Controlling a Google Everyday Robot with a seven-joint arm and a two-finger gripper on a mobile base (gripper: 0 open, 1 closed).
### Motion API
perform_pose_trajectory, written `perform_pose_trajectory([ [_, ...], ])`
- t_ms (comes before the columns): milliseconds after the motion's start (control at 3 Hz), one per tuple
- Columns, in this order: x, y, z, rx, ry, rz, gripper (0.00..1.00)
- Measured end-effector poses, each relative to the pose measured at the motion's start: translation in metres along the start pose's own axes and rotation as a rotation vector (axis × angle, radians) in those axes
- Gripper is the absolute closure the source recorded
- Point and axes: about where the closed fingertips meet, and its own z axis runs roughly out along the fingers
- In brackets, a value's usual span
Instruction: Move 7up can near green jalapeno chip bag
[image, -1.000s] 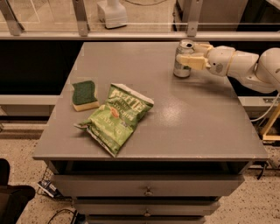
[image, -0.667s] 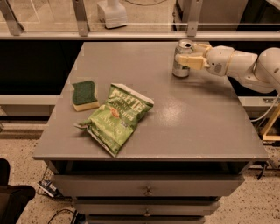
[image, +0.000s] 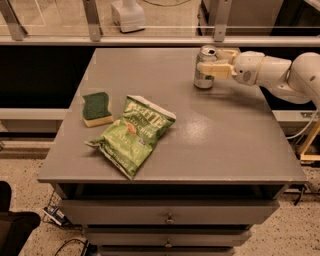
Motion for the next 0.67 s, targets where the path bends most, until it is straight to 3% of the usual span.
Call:
perform_pose_trajectory([
  [333, -0.018, 0.006, -0.01, -0.009, 0.011, -0.022, 1.0],
  [667, -0.046, 0.027, -0.034, -0.011, 0.034, -0.045, 1.0],
])
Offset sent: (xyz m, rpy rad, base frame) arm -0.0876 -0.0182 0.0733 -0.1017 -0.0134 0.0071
